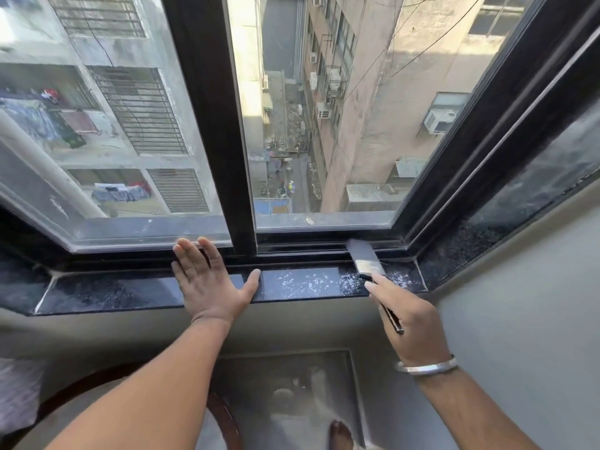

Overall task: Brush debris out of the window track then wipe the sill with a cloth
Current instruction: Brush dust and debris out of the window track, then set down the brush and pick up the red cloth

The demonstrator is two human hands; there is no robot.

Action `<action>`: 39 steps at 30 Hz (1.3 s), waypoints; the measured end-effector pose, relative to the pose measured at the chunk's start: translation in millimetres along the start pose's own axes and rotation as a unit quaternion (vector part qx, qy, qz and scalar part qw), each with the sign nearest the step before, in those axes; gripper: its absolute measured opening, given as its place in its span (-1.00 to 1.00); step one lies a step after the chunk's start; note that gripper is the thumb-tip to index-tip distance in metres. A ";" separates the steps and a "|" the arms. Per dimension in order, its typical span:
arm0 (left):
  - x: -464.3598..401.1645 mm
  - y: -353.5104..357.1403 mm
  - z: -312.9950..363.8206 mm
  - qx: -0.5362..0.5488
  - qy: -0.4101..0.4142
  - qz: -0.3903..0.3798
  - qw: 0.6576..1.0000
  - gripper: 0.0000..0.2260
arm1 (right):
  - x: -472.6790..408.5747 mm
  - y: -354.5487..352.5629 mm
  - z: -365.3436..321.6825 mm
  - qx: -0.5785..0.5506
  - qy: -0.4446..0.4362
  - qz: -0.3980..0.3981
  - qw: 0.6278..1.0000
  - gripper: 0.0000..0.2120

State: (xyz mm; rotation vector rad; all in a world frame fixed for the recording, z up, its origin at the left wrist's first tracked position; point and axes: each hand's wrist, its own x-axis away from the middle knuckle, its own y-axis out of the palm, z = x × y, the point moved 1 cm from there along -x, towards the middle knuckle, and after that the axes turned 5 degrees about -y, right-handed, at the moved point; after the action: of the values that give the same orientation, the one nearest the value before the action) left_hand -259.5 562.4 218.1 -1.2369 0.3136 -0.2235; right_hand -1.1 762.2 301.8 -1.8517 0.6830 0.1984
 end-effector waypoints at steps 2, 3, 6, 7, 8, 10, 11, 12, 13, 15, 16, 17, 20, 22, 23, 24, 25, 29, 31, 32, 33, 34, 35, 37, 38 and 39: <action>0.0 -2.3 1.7 -0.012 -0.004 -0.009 1.000 0.07 | -4.1 -2.6 1.1 -0.024 0.038 0.012 0.999 -0.69; 0.8 -4.3 2.8 -0.014 -0.003 -0.016 1.000 0.08 | -5.5 -4.8 1.1 -0.057 0.076 0.018 0.995 -0.71; 8.9 -13.4 -0.6 0.010 0.027 -0.007 1.000 0.12 | -10.0 -12.8 -6.2 -0.209 0.190 0.139 0.949 -0.76; 12.6 -18.8 -1.5 0.020 0.071 0.009 0.997 0.14 | -13.9 -14.1 -13.4 -0.274 0.225 0.191 0.915 -0.80; 16.5 -24.9 -2.2 0.031 0.137 0.028 0.990 0.13 | -18.6 -12.0 -22.9 -0.358 0.267 0.224 0.866 -0.86; 21.9 -36.9 2.0 0.061 0.292 0.055 0.953 0.08 | -28.5 -1.9 -45.7 -0.523 0.356 0.213 0.745 -0.87; 21.5 -46.5 1.2 0.074 0.338 0.053 0.937 0.07 | -35.4 8.6 -59.9 -0.575 0.389 0.172 0.699 -0.85; 17.5 -58.3 -1.4 0.082 0.362 0.044 0.927 0.04 | -43.7 20.4 -74.3 -0.612 0.416 0.123 0.662 -0.83; 12.2 -70.2 -5.5 0.083 0.373 0.037 0.923 -0.02 | -52.3 31.7 -88.3 -0.640 0.435 0.074 0.628 -0.83; 0.6 -92.8 -29.8 0.057 0.374 0.026 0.925 -0.24 | -71.0 59.8 -117.5 -0.683 0.460 -0.021 0.567 -0.84; -4.8 -102.4 -47.3 0.036 0.368 0.014 0.929 -0.34 | -79.5 74.9 -131.5 -0.694 0.471 -0.062 0.541 -0.86; -9.5 -111.1 -66.6 0.018 0.352 -0.008 0.936 -0.41 | -87.7 89.9 -144.0 -0.699 0.481 -0.097 0.520 -0.88; -21.4 -129.9 -120.1 -0.018 0.273 -0.085 0.958 -0.53 | -109.4 134.4 -168.6 -0.678 0.476 -0.174 0.532 -0.92; -29.4 -136.4 -154.4 -0.058 0.238 -0.100 0.964 -0.47 | -122.1 161.9 -179.3 -0.601 0.434 -0.214 0.636 -0.84; -34.0 -137.5 -167.4 -0.079 0.234 -0.105 0.963 -0.42 | -127.9 173.0 -181.7 -0.544 0.395 -0.224 0.706 -0.79; -38.4 -137.4 -179.3 -0.096 0.230 -0.105 0.963 -0.39 | -134.0 184.0 -185.0 -0.484 0.347 -0.227 0.771 -0.75; -43.4 -135.6 -189.0 -0.110 0.227 -0.103 0.962 -0.39 | -140.0 193.8 -188.6 -0.425 0.294 -0.224 0.826 -0.72; -60.2 -118.3 -209.4 -0.176 0.203 -0.092 0.959 -0.39 | -154.1 223.6 -198.3 -0.144 0.074 -0.257 0.953 -0.62; -57.9 -109.7 -213.8 -0.185 0.187 -0.087 0.961 -0.39 | -155.6 232.8 -202.8 -0.013 -0.010 -0.251 0.968 -0.57; -53.9 -108.0 -215.6 -0.175 0.173 -0.078 0.966 -0.39 | -155.7 235.3 -206.0 0.022 -0.039 -0.236 0.971 -0.59; -49.3 -107.9 -216.7 -0.161 0.158 -0.063 0.972 -0.39 | -155.7 235.6 -208.9 0.041 -0.062 -0.223 0.972 -0.61; -43.3 -108.6 -218.9 -0.149 0.147 -0.047 0.977 -0.39 | -154.8 235.3 -212.8 0.050 -0.079 -0.217 0.972 -0.65; -37.1 -110.0 -221.0 -0.138 0.142 -0.027 0.980 -0.39 | -153.1 233.8 -216.7 0.047 -0.087 -0.209 0.973 -0.70; -18.3 -114.8 -228.1 -0.105 0.138 0.035 0.984 -0.43 | -141.6 227.5 -226.6 0.004 -0.089 -0.162 0.983 -0.79; -6.5 -117.0 -232.1 -0.085 0.138 0.075 0.984 -0.49 | -132.7 222.8 -232.1 -0.028 -0.091 -0.124 0.988 -0.82; 9.8 -118.0 -239.6 -0.071 0.135 0.111 0.982 -0.55 | -120.2 219.7 -240.9 -0.063 -0.100 -0.097 0.988 -0.84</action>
State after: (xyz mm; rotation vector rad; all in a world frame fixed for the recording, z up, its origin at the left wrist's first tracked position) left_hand -334.6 309.2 258.7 -1.3022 0.7090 -0.1791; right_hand -263.2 536.0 271.4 -1.9739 0.3575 0.3008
